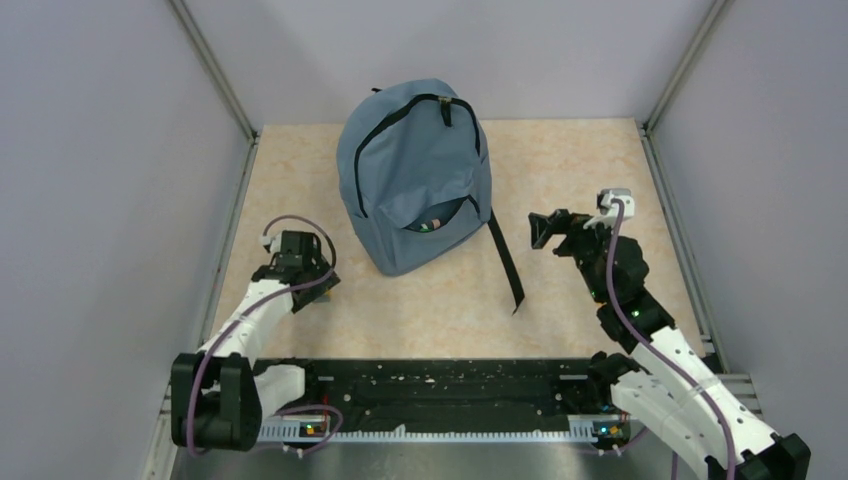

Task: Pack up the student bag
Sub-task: Pick up the stationery from the center of the board.

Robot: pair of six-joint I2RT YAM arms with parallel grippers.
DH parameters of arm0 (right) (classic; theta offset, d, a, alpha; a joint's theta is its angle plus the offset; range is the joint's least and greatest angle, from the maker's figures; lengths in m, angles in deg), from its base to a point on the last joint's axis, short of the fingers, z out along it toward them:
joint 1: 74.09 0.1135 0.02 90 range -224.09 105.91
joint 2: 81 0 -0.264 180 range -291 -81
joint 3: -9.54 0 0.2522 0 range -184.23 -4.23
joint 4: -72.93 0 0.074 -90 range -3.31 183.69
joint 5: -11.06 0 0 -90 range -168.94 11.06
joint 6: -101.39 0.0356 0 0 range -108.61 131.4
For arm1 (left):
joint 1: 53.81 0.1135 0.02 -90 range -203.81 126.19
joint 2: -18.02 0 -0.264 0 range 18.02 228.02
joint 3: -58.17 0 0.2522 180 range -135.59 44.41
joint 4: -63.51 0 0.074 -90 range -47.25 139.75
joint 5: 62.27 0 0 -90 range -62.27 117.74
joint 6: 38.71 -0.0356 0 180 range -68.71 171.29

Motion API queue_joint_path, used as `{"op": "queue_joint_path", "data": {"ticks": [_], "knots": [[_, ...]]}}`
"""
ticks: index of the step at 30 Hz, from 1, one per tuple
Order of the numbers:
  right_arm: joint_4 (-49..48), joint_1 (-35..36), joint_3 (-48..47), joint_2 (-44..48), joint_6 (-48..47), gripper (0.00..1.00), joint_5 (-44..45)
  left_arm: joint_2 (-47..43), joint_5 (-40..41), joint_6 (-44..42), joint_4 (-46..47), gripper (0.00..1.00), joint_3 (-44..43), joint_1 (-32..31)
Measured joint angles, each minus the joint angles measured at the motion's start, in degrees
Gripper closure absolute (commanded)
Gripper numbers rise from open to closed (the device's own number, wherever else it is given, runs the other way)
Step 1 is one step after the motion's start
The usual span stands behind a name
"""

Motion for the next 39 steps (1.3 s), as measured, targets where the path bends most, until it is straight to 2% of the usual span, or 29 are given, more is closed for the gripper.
{"op": "queue_joint_path", "data": {"ticks": [7,13,24,33,39], "knots": [[0.44,0.00,0.00,1.03,0.13,0.01,-0.15,6.25,-2.56,-0.90,2.62,0.22,-0.02,1.03],[0.46,0.00,0.00,1.38,0.11,0.02,-0.11,8.61,-4.24,-1.38,4.00,0.28,-0.28,1.05],[0.46,0.00,0.24,1.44,0.13,0.02,-0.11,11.08,-5.18,-1.92,3.91,0.26,-2.27,1.84],[0.50,0.00,0.24,1.92,0.13,0.03,-0.07,13.66,-5.18,-4.26,4.13,0.57,-3.78,3.45],[0.63,0.00,0.24,2.47,0.13,0.03,0.13,13.20,-5.42,-4.74,4.11,0.69,-3.85,3.54]]}}
